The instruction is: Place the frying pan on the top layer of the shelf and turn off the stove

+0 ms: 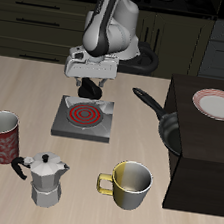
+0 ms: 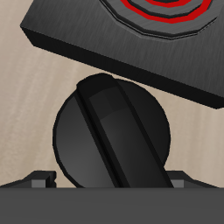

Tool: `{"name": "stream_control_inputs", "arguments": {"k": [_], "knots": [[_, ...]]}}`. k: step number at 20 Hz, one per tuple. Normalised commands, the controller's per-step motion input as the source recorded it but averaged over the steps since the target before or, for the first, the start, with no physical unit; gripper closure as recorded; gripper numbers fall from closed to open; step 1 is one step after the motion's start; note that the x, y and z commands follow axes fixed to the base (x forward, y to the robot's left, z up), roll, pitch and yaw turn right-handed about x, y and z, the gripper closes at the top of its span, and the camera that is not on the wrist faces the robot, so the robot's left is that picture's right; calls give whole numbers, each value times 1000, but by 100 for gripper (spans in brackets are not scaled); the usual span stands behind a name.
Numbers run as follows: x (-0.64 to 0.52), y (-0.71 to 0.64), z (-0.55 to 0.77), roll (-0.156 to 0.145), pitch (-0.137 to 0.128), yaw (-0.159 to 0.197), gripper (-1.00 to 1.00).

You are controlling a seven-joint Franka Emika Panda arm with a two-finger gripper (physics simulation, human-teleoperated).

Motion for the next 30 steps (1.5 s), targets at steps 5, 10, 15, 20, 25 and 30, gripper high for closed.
{"name": "stream_control_inputs", "arguments": {"k": [5, 10, 15, 20, 25, 30], "knots": [[94, 78, -12, -6, -15, -66, 100], [99, 35, -21, -11, 5, -85, 100], [68, 20, 18, -11, -4, -89, 100], [63, 68, -53, 4, -2, -89, 100], [99, 28, -14, -4, 4, -98, 100], [94, 31, -18, -7, 6, -66, 100]]}}
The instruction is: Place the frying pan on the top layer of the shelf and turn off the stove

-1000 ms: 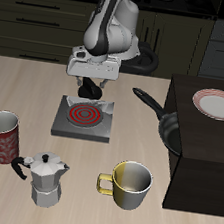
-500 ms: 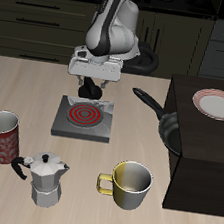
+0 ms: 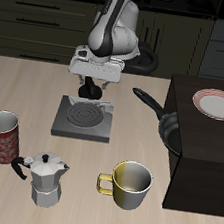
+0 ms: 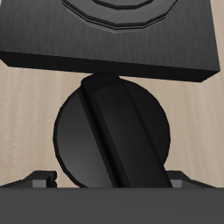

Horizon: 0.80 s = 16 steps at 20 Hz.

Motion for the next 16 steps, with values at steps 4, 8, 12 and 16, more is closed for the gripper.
{"name": "stream_control_inputs", "arguments": {"k": [4, 8, 12, 16], "knots": [[76, 84, -4, -2, -3, -83, 100], [79, 62, 31, 4, 5, -103, 100], [34, 57, 48, 6, -9, -61, 100], [70, 64, 11, 2, 7, -80, 100]]}}
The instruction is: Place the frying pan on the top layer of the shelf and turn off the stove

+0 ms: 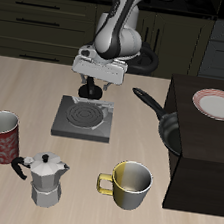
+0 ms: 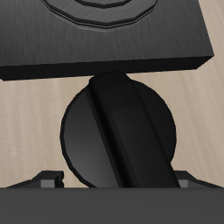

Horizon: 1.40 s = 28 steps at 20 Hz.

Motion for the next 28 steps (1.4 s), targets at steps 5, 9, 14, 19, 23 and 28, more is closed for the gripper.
{"name": "stream_control_inputs", "arguments": {"k": [5, 9, 14, 19, 23, 28], "knots": [[26, 53, 41, -6, -6, -42, 100], [25, 73, 59, -5, -6, -64, 100], [6, 60, 15, -1, 0, -48, 100], [-1, 152, 41, 15, -11, -33, 100], [46, 167, 69, 23, 11, -87, 100], [35, 151, 60, 19, -8, -49, 100]]}}
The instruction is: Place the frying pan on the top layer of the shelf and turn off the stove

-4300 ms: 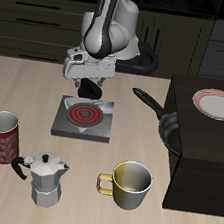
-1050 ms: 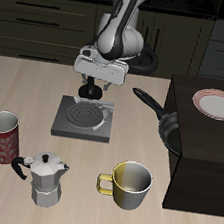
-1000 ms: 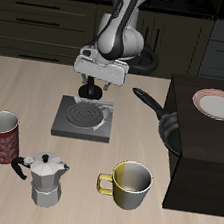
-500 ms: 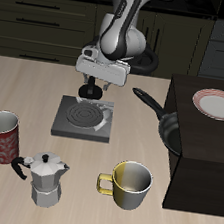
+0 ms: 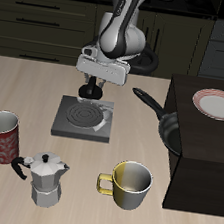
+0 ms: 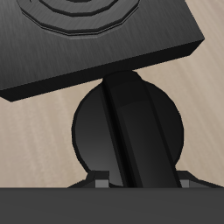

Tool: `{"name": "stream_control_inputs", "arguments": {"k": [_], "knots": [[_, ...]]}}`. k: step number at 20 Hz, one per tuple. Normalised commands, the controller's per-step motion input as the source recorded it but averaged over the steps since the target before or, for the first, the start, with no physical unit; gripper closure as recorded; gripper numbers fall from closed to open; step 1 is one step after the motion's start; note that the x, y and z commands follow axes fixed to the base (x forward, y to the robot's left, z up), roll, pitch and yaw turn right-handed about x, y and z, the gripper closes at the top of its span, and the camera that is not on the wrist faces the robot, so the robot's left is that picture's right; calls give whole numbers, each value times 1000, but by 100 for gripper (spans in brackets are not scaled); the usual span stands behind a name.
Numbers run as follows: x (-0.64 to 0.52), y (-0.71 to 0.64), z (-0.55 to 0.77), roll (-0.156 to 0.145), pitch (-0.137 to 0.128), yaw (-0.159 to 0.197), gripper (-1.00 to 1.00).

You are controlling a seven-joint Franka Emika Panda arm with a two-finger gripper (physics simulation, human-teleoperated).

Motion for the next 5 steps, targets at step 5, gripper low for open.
{"name": "stream_control_inputs", "arguments": {"k": [5], "knots": [[34, 176, 14, 32, 4, -53, 100]]}}
